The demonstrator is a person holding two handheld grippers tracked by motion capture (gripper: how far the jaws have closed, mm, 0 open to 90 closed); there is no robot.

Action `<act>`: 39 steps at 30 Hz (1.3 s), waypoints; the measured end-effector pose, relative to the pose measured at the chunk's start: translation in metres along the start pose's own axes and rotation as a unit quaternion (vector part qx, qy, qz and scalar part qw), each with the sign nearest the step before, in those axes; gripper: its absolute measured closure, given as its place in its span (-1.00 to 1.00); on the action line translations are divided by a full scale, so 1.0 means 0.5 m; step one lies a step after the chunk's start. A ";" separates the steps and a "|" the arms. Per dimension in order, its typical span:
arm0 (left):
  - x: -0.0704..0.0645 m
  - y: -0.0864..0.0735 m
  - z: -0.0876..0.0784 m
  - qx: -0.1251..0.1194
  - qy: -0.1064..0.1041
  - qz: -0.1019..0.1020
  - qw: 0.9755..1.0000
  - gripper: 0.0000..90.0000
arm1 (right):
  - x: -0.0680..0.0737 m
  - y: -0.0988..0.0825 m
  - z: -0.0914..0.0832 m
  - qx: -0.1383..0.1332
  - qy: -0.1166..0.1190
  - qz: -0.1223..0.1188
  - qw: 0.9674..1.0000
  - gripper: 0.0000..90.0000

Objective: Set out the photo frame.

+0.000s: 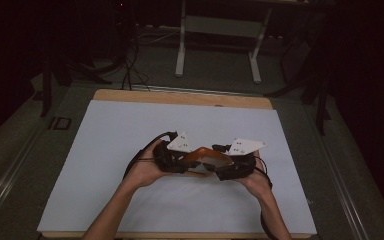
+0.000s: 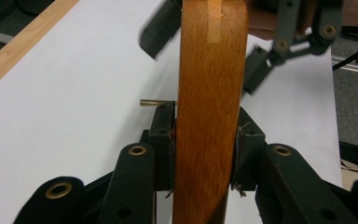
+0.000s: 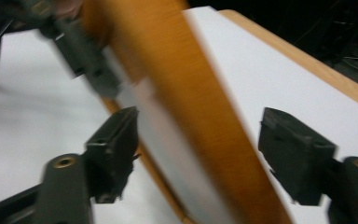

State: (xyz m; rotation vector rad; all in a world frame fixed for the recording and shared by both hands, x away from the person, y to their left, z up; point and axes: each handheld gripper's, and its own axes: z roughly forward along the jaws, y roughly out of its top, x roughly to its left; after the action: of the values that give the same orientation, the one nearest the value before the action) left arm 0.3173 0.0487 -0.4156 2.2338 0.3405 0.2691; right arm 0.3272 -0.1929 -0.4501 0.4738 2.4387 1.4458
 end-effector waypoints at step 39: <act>0.047 -0.080 0.021 -0.076 0.054 -0.125 0.988 -0.16 | -0.027 -0.063 -0.081 -0.010 -0.019 0.017 1.000 0.52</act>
State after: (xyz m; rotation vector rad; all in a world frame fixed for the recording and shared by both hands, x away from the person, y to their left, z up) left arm 0.3367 0.0733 -0.4513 2.0066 0.6333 0.2720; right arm 0.3193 -0.2448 -0.4581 0.5351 2.3957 1.4593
